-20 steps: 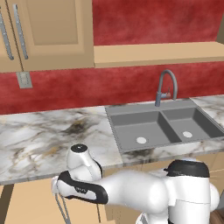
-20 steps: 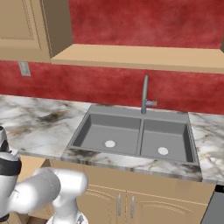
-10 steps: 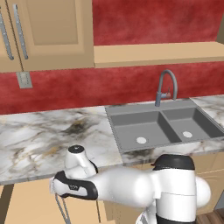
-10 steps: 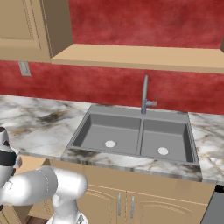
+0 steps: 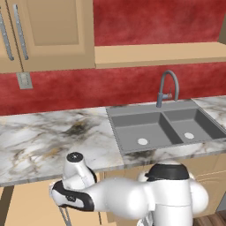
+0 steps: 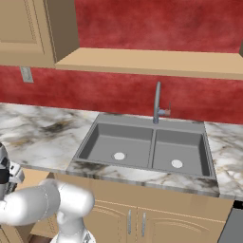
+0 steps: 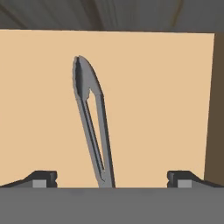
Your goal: Take the tongs from the drawer on the left and place them on the dining counter next to the tray containing the kebab skewer.
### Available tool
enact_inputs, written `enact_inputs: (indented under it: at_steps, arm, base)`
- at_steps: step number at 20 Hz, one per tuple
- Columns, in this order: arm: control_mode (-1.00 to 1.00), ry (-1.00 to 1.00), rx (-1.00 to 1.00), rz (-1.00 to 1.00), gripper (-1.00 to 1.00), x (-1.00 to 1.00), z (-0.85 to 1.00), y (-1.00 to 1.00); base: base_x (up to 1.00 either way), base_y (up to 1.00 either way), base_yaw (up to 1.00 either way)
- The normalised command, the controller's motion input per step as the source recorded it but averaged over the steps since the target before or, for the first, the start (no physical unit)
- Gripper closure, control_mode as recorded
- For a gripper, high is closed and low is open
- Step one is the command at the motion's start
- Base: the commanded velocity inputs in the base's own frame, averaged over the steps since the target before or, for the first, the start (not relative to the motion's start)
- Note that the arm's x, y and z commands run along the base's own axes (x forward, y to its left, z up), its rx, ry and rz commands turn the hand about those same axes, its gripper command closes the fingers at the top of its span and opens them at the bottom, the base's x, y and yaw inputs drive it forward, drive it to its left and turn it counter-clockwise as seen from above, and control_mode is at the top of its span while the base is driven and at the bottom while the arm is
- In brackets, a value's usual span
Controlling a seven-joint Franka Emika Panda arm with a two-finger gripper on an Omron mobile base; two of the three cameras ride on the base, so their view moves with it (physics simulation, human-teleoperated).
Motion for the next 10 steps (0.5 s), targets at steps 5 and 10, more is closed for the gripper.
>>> enact_inputs:
  at_steps: [5,10]
  arm:
    - [-1.0,-0.01,0.0,0.0,-1.0,0.02,-0.15,0.11]
    - [-1.0,0.05,0.0,0.0,-1.0,0.01,-0.02,0.09]
  base:
    - [0.0,0.0,0.0]
    - [0.0,0.0,0.0]
